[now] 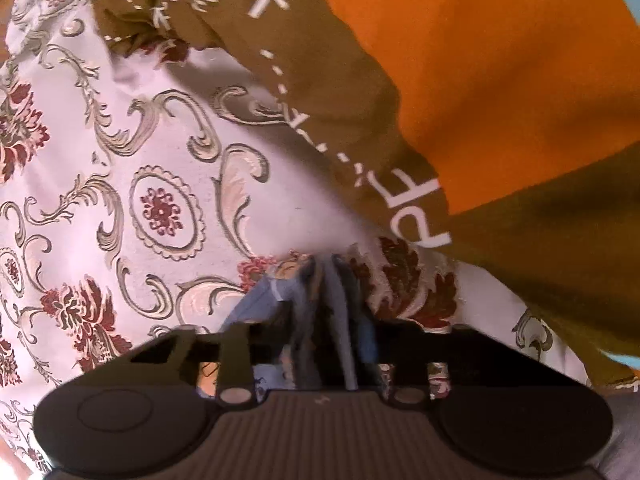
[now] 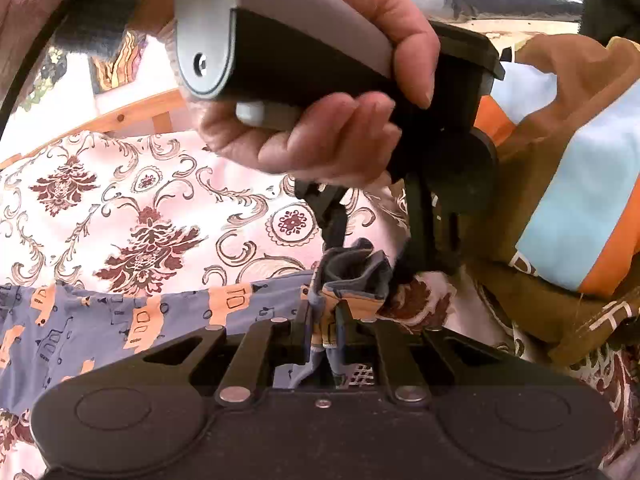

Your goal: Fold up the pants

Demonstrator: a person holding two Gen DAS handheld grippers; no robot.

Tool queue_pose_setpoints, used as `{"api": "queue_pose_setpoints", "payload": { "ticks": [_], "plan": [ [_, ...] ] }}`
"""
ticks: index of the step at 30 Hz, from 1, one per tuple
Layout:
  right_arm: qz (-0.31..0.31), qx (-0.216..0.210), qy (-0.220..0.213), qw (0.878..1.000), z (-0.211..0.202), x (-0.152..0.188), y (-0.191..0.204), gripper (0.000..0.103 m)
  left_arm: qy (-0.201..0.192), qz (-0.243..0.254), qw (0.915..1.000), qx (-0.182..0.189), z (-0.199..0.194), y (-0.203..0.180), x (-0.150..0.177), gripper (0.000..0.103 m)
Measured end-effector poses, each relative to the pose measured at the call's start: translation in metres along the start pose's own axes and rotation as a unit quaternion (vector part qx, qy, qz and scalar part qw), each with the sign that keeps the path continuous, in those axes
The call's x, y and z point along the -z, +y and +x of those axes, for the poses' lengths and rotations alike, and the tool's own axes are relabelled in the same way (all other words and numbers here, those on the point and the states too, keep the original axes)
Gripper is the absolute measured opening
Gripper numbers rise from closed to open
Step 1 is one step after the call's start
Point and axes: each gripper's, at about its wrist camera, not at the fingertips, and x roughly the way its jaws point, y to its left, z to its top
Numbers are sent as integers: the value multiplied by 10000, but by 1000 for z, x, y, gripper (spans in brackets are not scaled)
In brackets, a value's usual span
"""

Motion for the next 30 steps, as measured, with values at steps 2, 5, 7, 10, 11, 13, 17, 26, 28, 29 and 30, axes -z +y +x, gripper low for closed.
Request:
{"api": "queue_pose_setpoints", "payload": {
  "ticks": [2,5,7,10,11,13,17,26,28,29,30],
  "plan": [
    [-45,-8,-27,10000,-2,0,1,12,-66,-180,9997,177,-4,9,3,17],
    [-134,-4,-73,9999,-5,0,2,12,-217,-480,9967,620,-7,28,11,13],
    [-198,-3,-100,9998,-8,0,3,12,-340,-707,9929,895,-11,39,18,12],
    [-342,-37,-180,9992,-15,0,6,12,-651,-1025,9842,1286,-18,57,39,12],
    [-407,-68,-206,9989,-18,1,7,12,-791,-1115,9802,1433,-21,64,48,12],
    [-595,-159,-259,9978,-24,2,12,12,-1101,-1351,9692,1742,-25,82,71,12],
    [-1092,-541,-310,9921,-36,7,26,13,-1619,-1810,9448,2199,-22,122,124,12],
    [-2423,-1445,-196,9592,-37,29,81,12,-2097,-2742,8977,2740,43,199,225,12],
    [-2697,-1565,-84,9501,-34,37,93,12,-2156,-2870,8888,2851,61,209,242,12],
    [-2797,-1592,-30,9468,-31,41,99,12,-2207,-2923,8834,2924,69,213,249,13],
    [-2902,-1616,34,9432,-29,44,103,13,-2275,-2976,8767,3019,78,216,256,15]
  ]
}}
